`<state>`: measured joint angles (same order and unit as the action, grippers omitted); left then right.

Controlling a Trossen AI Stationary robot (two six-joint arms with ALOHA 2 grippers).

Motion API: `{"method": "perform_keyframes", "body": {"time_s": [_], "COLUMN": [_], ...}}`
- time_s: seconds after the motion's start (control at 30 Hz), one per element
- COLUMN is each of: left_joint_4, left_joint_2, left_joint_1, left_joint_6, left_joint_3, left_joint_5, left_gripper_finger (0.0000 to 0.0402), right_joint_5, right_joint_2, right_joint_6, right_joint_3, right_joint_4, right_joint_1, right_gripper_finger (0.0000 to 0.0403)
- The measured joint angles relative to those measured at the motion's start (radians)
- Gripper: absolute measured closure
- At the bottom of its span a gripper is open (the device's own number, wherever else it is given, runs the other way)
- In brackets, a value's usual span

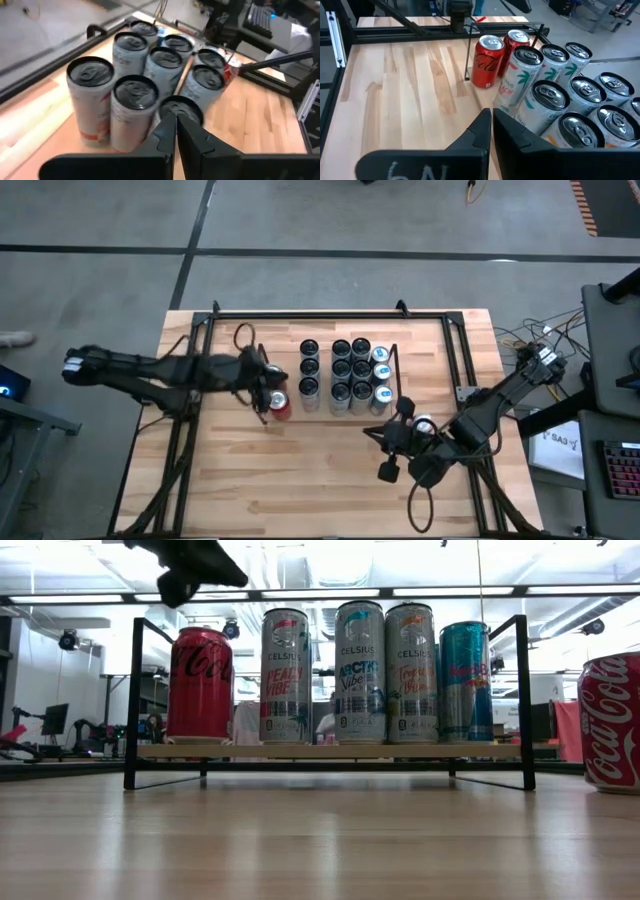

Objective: Place canned beverage on shelf
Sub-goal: Adjust the red and black soda can

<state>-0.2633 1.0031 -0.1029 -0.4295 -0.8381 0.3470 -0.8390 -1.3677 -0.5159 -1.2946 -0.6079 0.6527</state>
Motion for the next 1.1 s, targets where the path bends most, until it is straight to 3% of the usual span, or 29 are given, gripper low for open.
{"method": "perform_keyframes", "body": {"time_s": [0.1, 0.23, 0.33, 0.77, 0.9, 1.1], "left_joint_4": [-0.128, -0.464, -0.608, -0.513, -0.497, -0.514], "left_joint_2": [0.028, 0.064, 0.08, 0.149, 0.171, 0.187], "left_joint_1": [0.081, 0.126, 0.121, 0.088, 0.043, -0.05], "left_joint_6": [0.0, -0.005, -0.017, -0.013, -0.013, -0.004], "left_joint_3": [-0.057, -0.16, -0.2, -0.162, -0.179, -0.217], "left_joint_5": [-0.053, -0.009, 0.033, 0.006, -0.054, -0.061], "left_gripper_finger": [0.0402, 0.0402, 0.0402, 0.0402, 0.0402, 0.0402], "right_joint_5": [-0.001, -0.001, 0.0, 0.0, 0.0, 0.0], "right_joint_2": [-0.001, 0.004, 0.005, 0.005, 0.005, 0.005], "right_joint_6": [0.003, 0.024, 0.042, 0.055, 0.055, 0.055], "right_joint_3": [0.0, 0.0, 0.0, 0.002, 0.002, 0.003], "right_joint_4": [0.0, 0.0, -0.006, -0.016, -0.015, -0.016], "right_joint_1": [-0.011, -0.035, -0.055, -0.084, -0.084, -0.084], "right_gripper_finger": [0.0394, 0.0394, 0.0394, 0.0394, 0.0394, 0.0394]}}
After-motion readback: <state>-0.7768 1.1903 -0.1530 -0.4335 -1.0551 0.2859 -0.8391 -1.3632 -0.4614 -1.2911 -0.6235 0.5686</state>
